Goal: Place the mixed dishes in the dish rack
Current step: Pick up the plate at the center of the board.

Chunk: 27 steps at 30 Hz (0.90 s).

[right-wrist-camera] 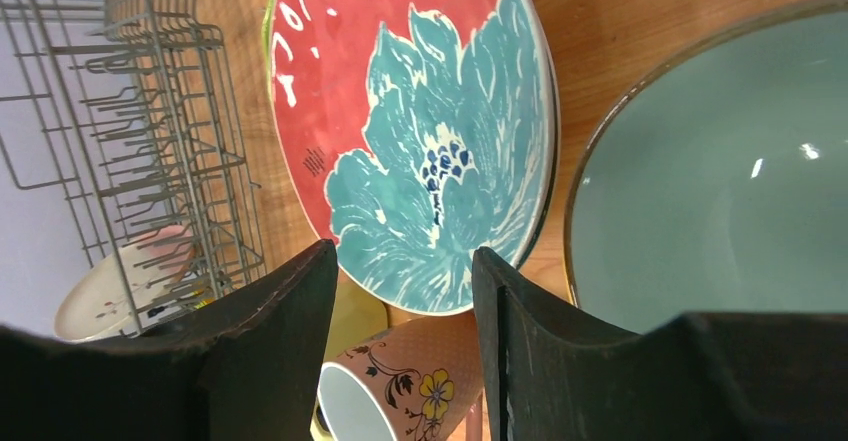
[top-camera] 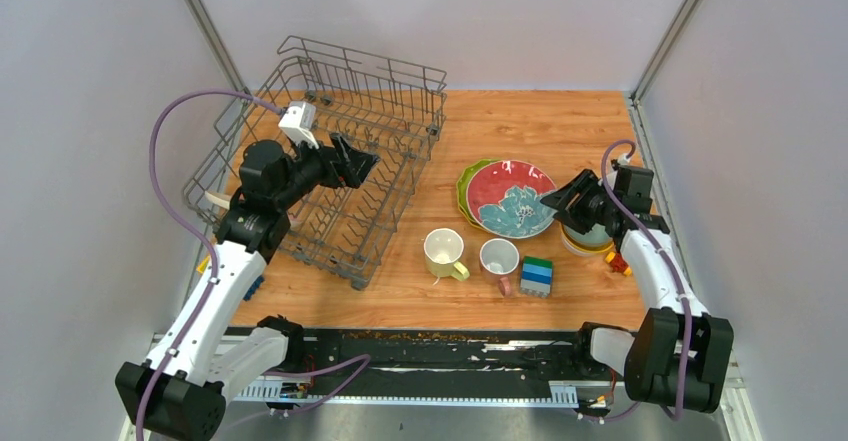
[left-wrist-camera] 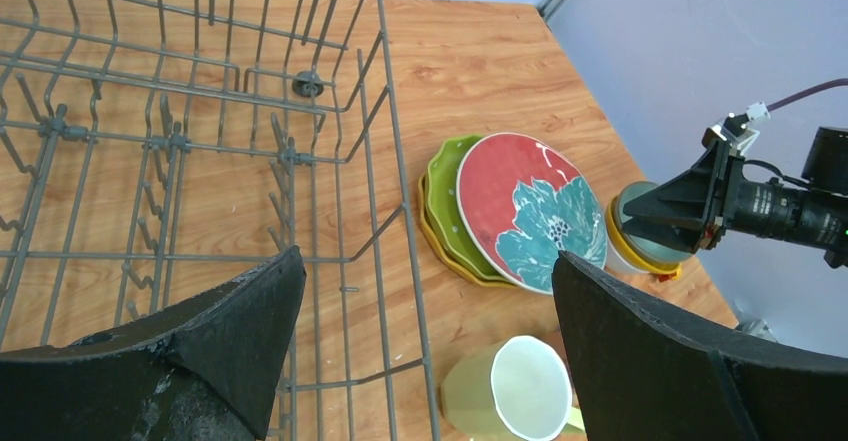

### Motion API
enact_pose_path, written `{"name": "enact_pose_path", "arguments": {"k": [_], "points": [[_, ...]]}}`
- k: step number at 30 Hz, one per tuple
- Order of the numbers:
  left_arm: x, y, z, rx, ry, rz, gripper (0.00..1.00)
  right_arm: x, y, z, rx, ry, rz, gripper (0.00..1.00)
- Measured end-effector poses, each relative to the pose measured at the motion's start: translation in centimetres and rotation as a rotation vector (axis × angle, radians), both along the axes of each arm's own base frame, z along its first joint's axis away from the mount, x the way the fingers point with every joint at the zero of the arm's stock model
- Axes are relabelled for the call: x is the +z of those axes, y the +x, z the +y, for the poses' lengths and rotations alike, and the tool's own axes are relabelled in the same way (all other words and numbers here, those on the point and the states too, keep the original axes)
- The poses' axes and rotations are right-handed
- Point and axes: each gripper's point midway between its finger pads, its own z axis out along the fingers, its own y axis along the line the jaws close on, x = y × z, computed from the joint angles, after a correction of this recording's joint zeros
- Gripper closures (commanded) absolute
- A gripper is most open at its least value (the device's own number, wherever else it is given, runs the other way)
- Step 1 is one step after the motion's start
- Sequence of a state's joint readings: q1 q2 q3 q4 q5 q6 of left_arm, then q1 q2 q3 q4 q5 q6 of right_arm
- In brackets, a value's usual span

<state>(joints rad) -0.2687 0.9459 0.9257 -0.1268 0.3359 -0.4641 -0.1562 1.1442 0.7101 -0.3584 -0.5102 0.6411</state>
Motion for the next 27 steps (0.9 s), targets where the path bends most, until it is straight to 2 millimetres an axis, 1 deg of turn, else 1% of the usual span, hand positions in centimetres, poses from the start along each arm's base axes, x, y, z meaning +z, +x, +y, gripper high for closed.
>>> {"name": "enact_pose_path", "arguments": {"k": [4, 11, 14, 16, 17, 18, 21, 23, 24, 27], "points": [[-0.2, 0.1, -0.2, -0.012, -0.007, -0.003, 0.0, -0.8, -0.3, 0.2, 0.008, -0.022, 0.038, 0.49], [-1.0, 0.4, -0.7, -0.035, -0.005, 0.02, 0.0, -1.8, -0.3, 1.3, 0.024, -0.089, 0.078, 0.5], [-1.1, 0.3, -1.1, -0.051, -0.007, 0.02, 0.0, -2.1, -0.1, 1.2, 0.005, -0.132, 0.085, 0.5], [-1.2, 0.2, -1.9, -0.072, -0.001, 0.025, 0.0, -2.2, 0.0, 0.9, -0.016, -0.158, 0.088, 0.49], [-1.3, 0.2, -2.6, -0.086, 0.008, 0.027, 0.0, -2.3, 0.1, 0.7, -0.029, -0.169, 0.09, 0.49], [-1.4, 0.0, -3.8, -0.112, 0.019, 0.033, 0.0, -2.3, 0.1, 0.5, -0.04, -0.177, 0.09, 0.49], [-1.5, -0.5, -8.6, -0.222, 0.059, 0.042, 0.0, -2.2, 0.3, 0.0, -0.062, -0.196, 0.086, 0.49], [-1.9, -0.7, -11.4, -0.283, 0.086, 0.054, 0.0, -2.1, 0.3, -0.2, -0.071, -0.204, 0.085, 0.49], [-2.2, -0.7, -12.9, -0.308, 0.101, 0.062, 0.0, -2.1, 0.4, -0.3, -0.072, -0.206, 0.085, 0.49], [-3.6, -0.1, -16.0, -0.341, 0.142, 0.087, 0.03, -2.2, 0.3, -0.4, -0.078, -0.211, 0.088, 0.49]]}}
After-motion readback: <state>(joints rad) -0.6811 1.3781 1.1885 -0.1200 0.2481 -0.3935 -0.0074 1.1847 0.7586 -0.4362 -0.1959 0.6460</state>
